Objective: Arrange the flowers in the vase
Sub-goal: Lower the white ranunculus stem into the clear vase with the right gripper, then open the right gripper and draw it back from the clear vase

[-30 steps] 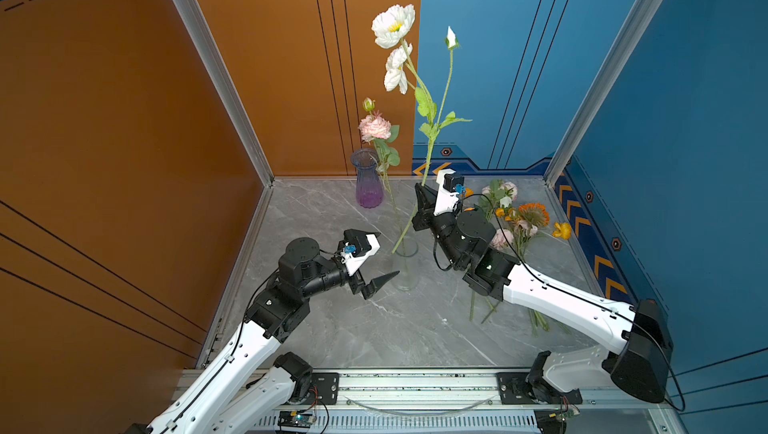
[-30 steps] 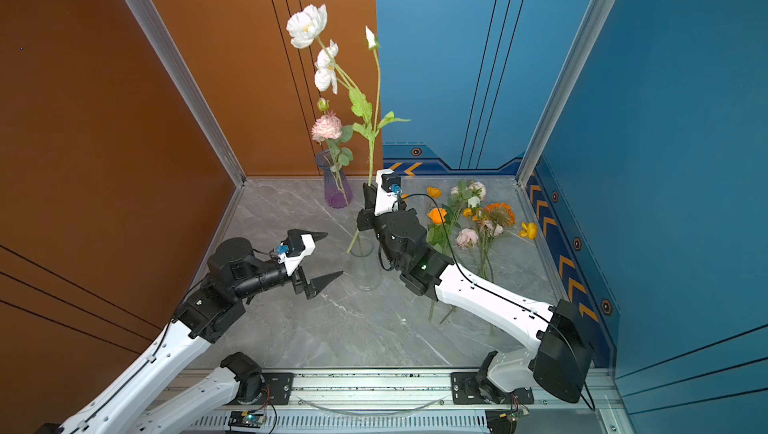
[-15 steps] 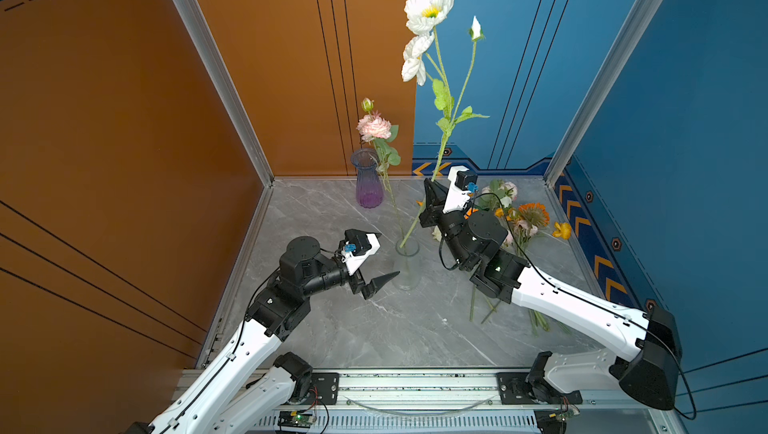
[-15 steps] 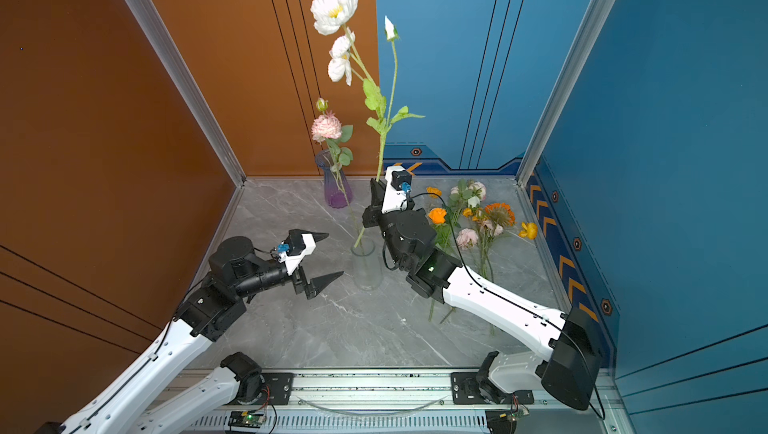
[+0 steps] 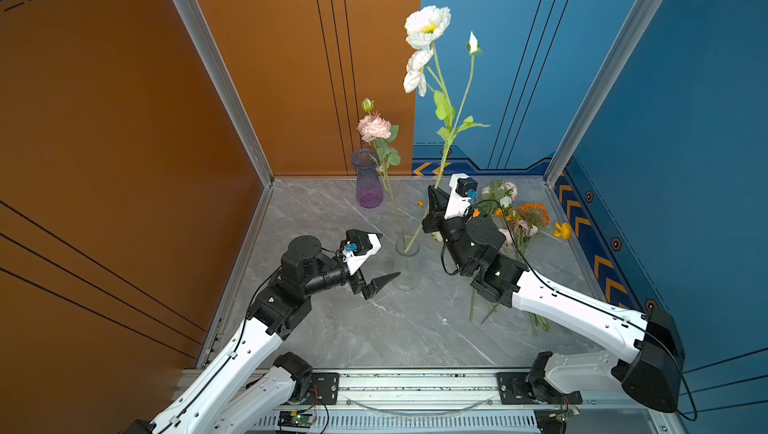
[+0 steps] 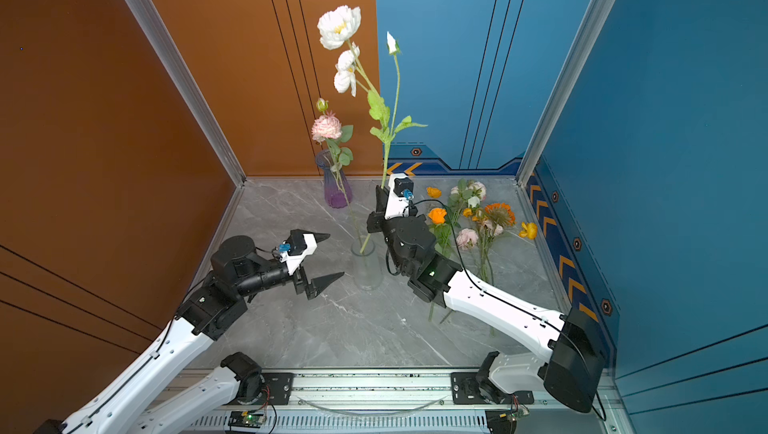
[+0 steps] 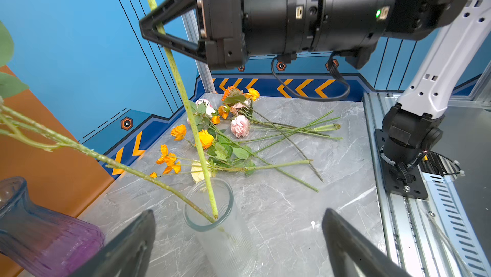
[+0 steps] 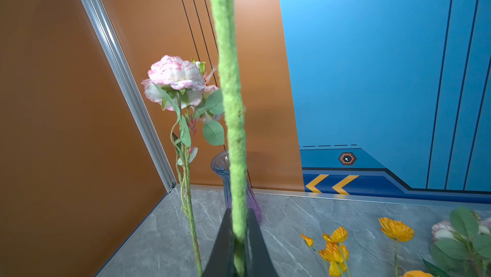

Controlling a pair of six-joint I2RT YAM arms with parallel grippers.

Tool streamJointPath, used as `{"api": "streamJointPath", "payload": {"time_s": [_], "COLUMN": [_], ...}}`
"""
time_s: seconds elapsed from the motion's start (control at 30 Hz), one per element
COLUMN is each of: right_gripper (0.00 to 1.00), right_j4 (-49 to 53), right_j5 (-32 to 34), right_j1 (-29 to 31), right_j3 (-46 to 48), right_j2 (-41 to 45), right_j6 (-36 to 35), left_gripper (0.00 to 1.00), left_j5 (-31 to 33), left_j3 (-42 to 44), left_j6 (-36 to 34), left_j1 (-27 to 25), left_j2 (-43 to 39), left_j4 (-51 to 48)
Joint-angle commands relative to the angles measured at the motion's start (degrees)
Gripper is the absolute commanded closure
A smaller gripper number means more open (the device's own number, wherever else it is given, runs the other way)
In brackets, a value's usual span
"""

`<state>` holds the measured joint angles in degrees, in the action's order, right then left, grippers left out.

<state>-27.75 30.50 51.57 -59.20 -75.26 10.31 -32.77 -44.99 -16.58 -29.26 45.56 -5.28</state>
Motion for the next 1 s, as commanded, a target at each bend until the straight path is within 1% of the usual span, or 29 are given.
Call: {"api": "streamJointPath", "payload": {"time_s": [0.0, 0.17, 0.5, 0.73, 0.83, 0.97], "right_gripper": [0.98, 0.97, 0.96, 0.94, 0.93, 0.87], "right_j4": [-3.9, -8.4, -16.6, -23.9, -24.5, -25.1], "right_j5": [1.5, 2.3, 6.7, 8.4, 8.5, 9.0], "right_j1": [0.9, 2.7, 6.6, 7.4, 7.7, 8.1], "right_j3": [2.6, 6.7, 13.2, 16.8, 17.2, 17.4], "right_j2": [-0.5, -1.2, -5.7, -9.0, -10.0, -11.3], "right_j6": [0.0, 0.0, 1.4, 2.4, 2.5, 3.2], "left_gripper": [0.02, 0.02, 0.02, 0.02, 0.02, 0.02], "left_j5": [-1.8, -2.0, -2.1, -2.6, -2.7, -2.8], "left_j3": [0.2, 0.2, 0.2, 0.1, 0.1, 0.0], "left_j6": [0.9, 1.0, 1.2, 1.5, 1.5, 1.5], "left_j1": [0.6, 0.6, 0.6, 0.5, 0.5, 0.4], "left_j2": [0.2, 0.2, 0.7, 1.6, 1.8, 2.0], "left_j4": [1.3, 1.3, 1.3, 1.3, 1.4, 1.4]}}
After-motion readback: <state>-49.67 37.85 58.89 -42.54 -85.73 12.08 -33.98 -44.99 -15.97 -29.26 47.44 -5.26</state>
